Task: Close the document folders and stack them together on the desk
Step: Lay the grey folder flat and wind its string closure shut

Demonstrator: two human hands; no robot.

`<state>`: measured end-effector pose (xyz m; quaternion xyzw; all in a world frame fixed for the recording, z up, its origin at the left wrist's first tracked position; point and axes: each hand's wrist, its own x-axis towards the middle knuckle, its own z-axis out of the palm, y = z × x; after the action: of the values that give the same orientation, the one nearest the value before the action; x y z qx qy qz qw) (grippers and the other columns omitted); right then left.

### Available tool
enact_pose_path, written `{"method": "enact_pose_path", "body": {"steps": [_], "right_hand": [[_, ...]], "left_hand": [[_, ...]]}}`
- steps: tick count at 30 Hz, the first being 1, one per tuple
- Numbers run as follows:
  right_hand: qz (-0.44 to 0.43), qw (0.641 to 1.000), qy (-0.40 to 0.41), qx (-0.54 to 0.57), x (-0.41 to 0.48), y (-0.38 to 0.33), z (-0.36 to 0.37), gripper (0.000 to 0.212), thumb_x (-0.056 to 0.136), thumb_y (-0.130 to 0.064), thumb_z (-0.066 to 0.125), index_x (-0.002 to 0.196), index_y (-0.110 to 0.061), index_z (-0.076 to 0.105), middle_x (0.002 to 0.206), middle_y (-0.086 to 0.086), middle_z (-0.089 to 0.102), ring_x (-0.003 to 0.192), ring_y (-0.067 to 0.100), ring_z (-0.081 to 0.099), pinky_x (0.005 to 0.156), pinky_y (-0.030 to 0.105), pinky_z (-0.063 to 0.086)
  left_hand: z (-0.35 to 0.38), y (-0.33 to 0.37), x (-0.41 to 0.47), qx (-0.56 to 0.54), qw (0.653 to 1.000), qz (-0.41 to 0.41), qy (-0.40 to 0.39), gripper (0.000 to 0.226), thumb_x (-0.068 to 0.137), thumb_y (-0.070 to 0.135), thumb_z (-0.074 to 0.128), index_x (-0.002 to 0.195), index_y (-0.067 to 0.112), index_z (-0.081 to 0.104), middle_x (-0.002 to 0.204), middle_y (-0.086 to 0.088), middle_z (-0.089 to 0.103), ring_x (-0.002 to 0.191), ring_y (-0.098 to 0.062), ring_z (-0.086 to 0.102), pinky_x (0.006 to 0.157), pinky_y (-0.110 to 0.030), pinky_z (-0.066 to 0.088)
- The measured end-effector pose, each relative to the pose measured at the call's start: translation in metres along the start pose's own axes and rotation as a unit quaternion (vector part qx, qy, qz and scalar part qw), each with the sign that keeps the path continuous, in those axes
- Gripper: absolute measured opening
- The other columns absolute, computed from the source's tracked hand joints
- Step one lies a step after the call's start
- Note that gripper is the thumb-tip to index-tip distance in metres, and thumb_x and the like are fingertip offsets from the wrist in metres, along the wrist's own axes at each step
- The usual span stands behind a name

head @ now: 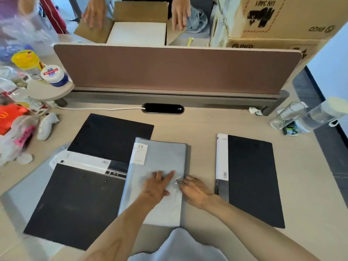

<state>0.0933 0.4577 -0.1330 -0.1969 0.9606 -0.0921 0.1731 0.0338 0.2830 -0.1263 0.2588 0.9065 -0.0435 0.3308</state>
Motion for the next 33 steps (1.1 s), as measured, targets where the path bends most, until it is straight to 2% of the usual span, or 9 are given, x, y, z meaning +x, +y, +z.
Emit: {"method": "enact_pose_path", "body": {"steps": [3, 6, 9, 13, 15, 18, 21, 26, 33], "right_hand": [[-0.045, 0.998, -0.015, -0.031, 0.004, -0.002, 0.000, 0.039, 0.047, -0.008, 0.077, 0.085, -0.008, 0.066, 0.081, 0.006, 0.069, 0.079, 0.026, 0.065, 0.067, 0.027, 0.056], [-0.078, 0.995, -0.020, -0.054, 0.015, -0.003, -0.004, 0.033, 0.053, -0.001, 0.074, 0.085, -0.006, 0.065, 0.082, 0.010, 0.067, 0.083, 0.029, 0.063, 0.067, 0.034, 0.057], [-0.108, 0.989, -0.015, -0.096, 0.028, -0.006, -0.010, 0.030, 0.051, -0.005, 0.076, 0.078, -0.011, 0.065, 0.076, 0.005, 0.065, 0.076, 0.024, 0.063, 0.062, 0.028, 0.055], [-0.117, 0.986, 0.000, -0.115, 0.046, -0.003, -0.017, 0.026, 0.056, -0.015, 0.078, 0.077, -0.016, 0.062, 0.077, 0.000, 0.062, 0.074, 0.020, 0.060, 0.059, 0.027, 0.049], [-0.097, 0.990, -0.004, -0.104, 0.054, -0.001, -0.021, 0.021, 0.060, -0.018, 0.079, 0.072, -0.017, 0.061, 0.076, 0.000, 0.060, 0.074, 0.021, 0.059, 0.057, 0.027, 0.045], [-0.030, 0.998, -0.045, -0.037, 0.058, -0.001, -0.031, 0.007, 0.081, -0.018, 0.062, 0.086, -0.014, 0.063, 0.094, 0.005, 0.061, 0.096, 0.026, 0.056, 0.075, 0.035, 0.047], [0.058, 0.997, -0.048, 0.008, 0.051, 0.009, -0.034, 0.011, 0.082, -0.016, 0.057, 0.092, -0.014, 0.061, 0.105, 0.005, 0.061, 0.106, 0.024, 0.054, 0.084, 0.034, 0.045], [0.197, 0.975, -0.015, 0.097, 0.021, 0.033, -0.031, 0.011, 0.086, -0.018, 0.053, 0.092, -0.018, 0.062, 0.105, 0.000, 0.064, 0.104, 0.021, 0.056, 0.078, 0.028, 0.040], [0.089, 0.994, -0.020, 0.054, 0.000, 0.019, -0.022, 0.013, 0.086, -0.017, 0.048, 0.094, -0.014, 0.059, 0.102, 0.005, 0.061, 0.101, 0.023, 0.054, 0.083, 0.032, 0.040]], "left_hand": [[0.009, -0.005, -0.012, -0.063, 0.995, -0.020, 0.076, 0.079, 0.088, 0.045, 0.058, 0.151, 0.028, 0.012, 0.146, -0.007, 0.025, 0.135, -0.027, 0.024, 0.099, -0.039, 0.044], [0.022, -0.015, -0.022, -0.112, 0.987, -0.003, 0.113, 0.074, 0.089, 0.043, 0.058, 0.150, 0.023, 0.021, 0.155, -0.001, 0.022, 0.143, -0.024, 0.017, 0.106, -0.039, 0.040], [0.032, -0.029, -0.025, -0.108, 0.988, 0.033, 0.104, 0.073, 0.091, 0.041, 0.056, 0.151, 0.026, 0.018, 0.161, 0.006, 0.011, 0.149, -0.017, 0.007, 0.119, -0.034, 0.017], [0.037, -0.043, -0.025, -0.076, 0.990, 0.080, 0.090, 0.076, 0.091, 0.040, 0.055, 0.152, 0.026, 0.012, 0.162, 0.005, 0.003, 0.150, -0.019, 0.001, 0.118, -0.037, -0.007], [0.036, -0.045, -0.026, -0.038, 0.994, 0.076, 0.066, 0.077, 0.092, 0.043, 0.052, 0.152, 0.028, 0.007, 0.162, 0.007, -0.004, 0.149, -0.017, -0.004, 0.119, -0.043, -0.006], [0.034, -0.044, -0.027, -0.011, 0.997, 0.066, 0.042, 0.076, 0.093, 0.045, 0.049, 0.152, 0.029, 0.004, 0.162, 0.008, -0.007, 0.149, -0.016, -0.006, 0.117, -0.054, -0.004], [0.030, -0.043, -0.028, 0.007, 0.998, 0.065, 0.022, 0.077, 0.094, 0.046, 0.047, 0.152, 0.028, 0.001, 0.161, 0.007, -0.010, 0.149, -0.016, -0.007, 0.118, -0.057, -0.001], [0.022, -0.042, -0.029, 0.032, 0.997, 0.073, 0.008, 0.077, 0.095, 0.045, 0.045, 0.153, 0.025, -0.001, 0.161, 0.005, -0.012, 0.149, -0.018, -0.008, 0.118, -0.057, 0.004], [0.023, -0.038, -0.025, 0.067, 0.995, 0.068, -0.001, 0.075, 0.097, 0.045, 0.040, 0.152, 0.024, -0.007, 0.161, 0.003, -0.016, 0.149, -0.021, -0.010, 0.117, -0.058, 0.006]]}}
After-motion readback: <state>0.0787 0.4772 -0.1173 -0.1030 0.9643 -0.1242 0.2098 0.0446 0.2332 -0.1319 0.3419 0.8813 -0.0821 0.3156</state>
